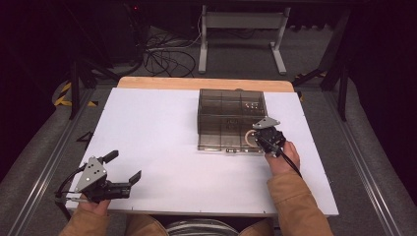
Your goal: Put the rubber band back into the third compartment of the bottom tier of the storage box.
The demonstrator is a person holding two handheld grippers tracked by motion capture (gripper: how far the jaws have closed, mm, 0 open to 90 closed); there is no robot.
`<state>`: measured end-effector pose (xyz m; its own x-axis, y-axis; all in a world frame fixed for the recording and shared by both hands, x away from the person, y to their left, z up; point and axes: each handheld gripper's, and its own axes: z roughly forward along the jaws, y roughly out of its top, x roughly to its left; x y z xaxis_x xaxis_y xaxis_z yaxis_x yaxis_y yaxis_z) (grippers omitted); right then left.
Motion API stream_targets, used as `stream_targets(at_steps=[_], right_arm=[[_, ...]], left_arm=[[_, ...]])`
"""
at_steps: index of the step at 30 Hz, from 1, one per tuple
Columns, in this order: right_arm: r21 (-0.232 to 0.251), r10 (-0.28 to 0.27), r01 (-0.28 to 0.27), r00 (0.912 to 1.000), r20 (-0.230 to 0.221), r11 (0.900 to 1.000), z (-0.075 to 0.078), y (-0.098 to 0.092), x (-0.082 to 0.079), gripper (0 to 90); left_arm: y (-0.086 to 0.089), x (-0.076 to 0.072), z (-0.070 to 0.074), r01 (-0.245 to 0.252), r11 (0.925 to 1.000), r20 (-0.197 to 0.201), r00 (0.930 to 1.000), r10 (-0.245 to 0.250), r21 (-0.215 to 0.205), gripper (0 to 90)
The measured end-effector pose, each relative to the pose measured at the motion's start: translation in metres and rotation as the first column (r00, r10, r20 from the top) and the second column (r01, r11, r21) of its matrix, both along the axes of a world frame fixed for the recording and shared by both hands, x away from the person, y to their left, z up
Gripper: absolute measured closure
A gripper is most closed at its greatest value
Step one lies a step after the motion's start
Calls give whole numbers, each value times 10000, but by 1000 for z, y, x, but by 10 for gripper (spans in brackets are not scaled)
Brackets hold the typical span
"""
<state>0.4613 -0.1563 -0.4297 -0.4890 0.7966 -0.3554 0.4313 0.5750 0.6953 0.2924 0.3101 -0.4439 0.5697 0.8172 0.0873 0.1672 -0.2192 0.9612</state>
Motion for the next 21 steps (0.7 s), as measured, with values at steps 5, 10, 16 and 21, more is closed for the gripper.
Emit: stream_targets(at_steps=[5, 10, 16, 21], right_arm=[[-92, 82, -84, 9997, -216, 9999, -3, 1, 2, 834], [-136, 163, -170, 9989, -449, 9998, -6, 2, 4, 831], [-169, 176, -187, 9978, -633, 9997, -8, 3, 5, 831], [-193, 203, -219, 9967, -782, 9996, -9, 3, 6, 825]], left_arm=[[0, 0, 0, -6, 10000, 10, 10000, 6, -9, 17], [0, 0, 0, 14, 10000, -3, 10000, -14, -22, 17], [0, 0, 0, 8, 10000, -2, 10000, -8, -44, 17], [0, 0, 0, 7, 10000, 10, 10000, -7, -14, 17]])
